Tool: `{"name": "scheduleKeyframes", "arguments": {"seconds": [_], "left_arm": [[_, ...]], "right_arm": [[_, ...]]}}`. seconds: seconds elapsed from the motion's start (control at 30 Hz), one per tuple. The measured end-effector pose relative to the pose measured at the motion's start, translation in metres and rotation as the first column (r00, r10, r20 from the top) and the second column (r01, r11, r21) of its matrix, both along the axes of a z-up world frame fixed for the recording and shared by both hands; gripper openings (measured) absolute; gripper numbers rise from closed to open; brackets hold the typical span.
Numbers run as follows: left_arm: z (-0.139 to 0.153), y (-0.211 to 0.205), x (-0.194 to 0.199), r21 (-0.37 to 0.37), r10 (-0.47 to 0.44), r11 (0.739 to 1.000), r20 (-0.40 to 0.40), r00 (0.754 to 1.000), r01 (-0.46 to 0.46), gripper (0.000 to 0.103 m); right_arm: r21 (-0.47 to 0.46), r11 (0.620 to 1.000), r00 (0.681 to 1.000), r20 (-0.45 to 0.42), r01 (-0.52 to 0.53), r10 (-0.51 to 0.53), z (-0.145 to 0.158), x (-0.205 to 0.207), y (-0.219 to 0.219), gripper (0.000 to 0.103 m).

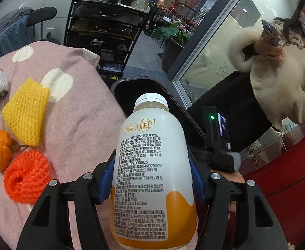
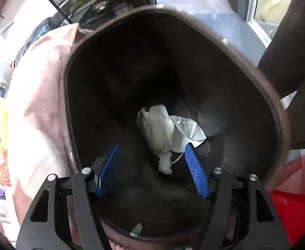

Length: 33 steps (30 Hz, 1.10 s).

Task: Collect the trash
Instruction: 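Lower the juice bottle into the bin and open the left gripper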

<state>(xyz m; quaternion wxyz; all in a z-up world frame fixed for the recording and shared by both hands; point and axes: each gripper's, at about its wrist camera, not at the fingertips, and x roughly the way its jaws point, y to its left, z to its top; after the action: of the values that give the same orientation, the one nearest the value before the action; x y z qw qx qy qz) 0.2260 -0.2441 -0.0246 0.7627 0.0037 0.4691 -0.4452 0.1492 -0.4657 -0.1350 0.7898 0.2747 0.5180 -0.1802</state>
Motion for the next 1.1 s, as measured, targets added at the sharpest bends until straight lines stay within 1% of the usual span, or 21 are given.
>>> {"name": "scheduleKeyframes", "arguments": {"seconds": [0.2, 0.33, 0.47, 0.57, 0.67, 0.9, 1.0, 1.07, 1.1], "left_arm": [[-0.004, -0.042, 0.007, 0.028, -0.039, 0.999, -0.012, 0.999, 0.040, 0.061], [-0.013, -0.076, 0.013, 0.059, -0.064, 0.996, -0.041, 0.997, 0.066, 0.061], [-0.025, -0.102, 0.020, 0.083, -0.061, 0.994, -0.074, 0.995, 0.067, 0.061], [-0.036, -0.120, 0.026, 0.108, -0.052, 0.992, -0.098, 0.994, 0.063, 0.061], [-0.050, -0.139, 0.032, 0.139, -0.045, 0.988, -0.152, 0.987, 0.067, 0.060], [-0.089, -0.174, 0.047, 0.262, -0.013, 0.962, -0.224, 0.974, 0.073, 0.060], [-0.108, -0.187, 0.054, 0.327, 0.010, 0.942, -0.250, 0.968, 0.074, 0.060], [-0.109, -0.195, 0.052, 0.363, 0.005, 0.929, -0.209, 0.978, 0.072, 0.061], [-0.110, -0.199, 0.050, 0.372, -0.005, 0.924, -0.204, 0.979, 0.082, 0.061]], "right_arm": [[-0.073, 0.997, 0.993, 0.114, 0.032, -0.023, 0.031, -0.036, 0.011, 0.072], [-0.107, 0.993, 0.988, 0.150, 0.045, -0.028, 0.049, -0.051, 0.020, 0.072], [-0.148, 0.986, 0.985, 0.164, 0.074, -0.049, 0.064, -0.069, 0.024, 0.073], [-0.153, 0.984, 0.982, 0.175, 0.095, -0.068, 0.068, -0.082, 0.024, 0.073], [-0.146, 0.983, 0.980, 0.184, 0.109, -0.081, 0.068, -0.093, 0.026, 0.073], [-0.146, 0.981, 0.976, 0.191, 0.132, -0.103, 0.071, -0.112, 0.029, 0.073], [-0.139, 0.980, 0.974, 0.196, 0.143, -0.115, 0.071, -0.121, 0.029, 0.073], [-0.136, 0.980, 0.972, 0.203, 0.148, -0.119, 0.073, -0.128, 0.030, 0.073], [-0.137, 0.979, 0.971, 0.205, 0.150, -0.120, 0.074, -0.130, 0.030, 0.073]]}}
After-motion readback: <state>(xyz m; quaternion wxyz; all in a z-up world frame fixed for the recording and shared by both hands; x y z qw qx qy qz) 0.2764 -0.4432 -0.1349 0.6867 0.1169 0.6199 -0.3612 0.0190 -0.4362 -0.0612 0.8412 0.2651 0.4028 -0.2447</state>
